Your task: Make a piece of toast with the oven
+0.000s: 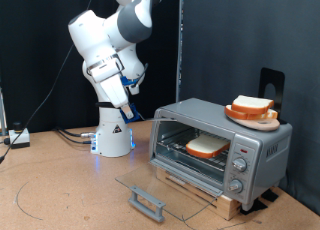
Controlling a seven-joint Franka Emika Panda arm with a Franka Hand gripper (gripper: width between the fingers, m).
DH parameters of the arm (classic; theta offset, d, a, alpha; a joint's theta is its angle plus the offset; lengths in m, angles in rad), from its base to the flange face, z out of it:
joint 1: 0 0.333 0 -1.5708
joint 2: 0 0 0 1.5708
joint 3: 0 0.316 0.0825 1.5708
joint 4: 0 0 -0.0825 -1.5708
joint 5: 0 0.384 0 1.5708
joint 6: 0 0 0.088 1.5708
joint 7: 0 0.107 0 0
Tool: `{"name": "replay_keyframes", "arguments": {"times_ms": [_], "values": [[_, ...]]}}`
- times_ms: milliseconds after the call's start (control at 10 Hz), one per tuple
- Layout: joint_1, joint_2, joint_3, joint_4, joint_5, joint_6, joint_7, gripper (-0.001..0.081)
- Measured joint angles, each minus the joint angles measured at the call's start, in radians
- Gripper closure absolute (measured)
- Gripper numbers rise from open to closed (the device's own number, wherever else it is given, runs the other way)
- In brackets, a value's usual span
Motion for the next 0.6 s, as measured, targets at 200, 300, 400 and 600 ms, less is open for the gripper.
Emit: {"name": "replay_keyframes", "arguments": {"times_ms": [200,300,400,600], "values": [[-0.003,-0.005,-0.026,0.061,-0.019,-0.076,0.012,0.0395],[-0.007,-0.005,-0.029,0.087,-0.046,-0.108,0.027,0.0395],[-0.009,0.001,-0.029,0.100,-0.069,-0.128,0.037,0.0395],[0.003,0.001,-0.039,0.098,-0.034,-0.182,-0.016,0.0395]]}}
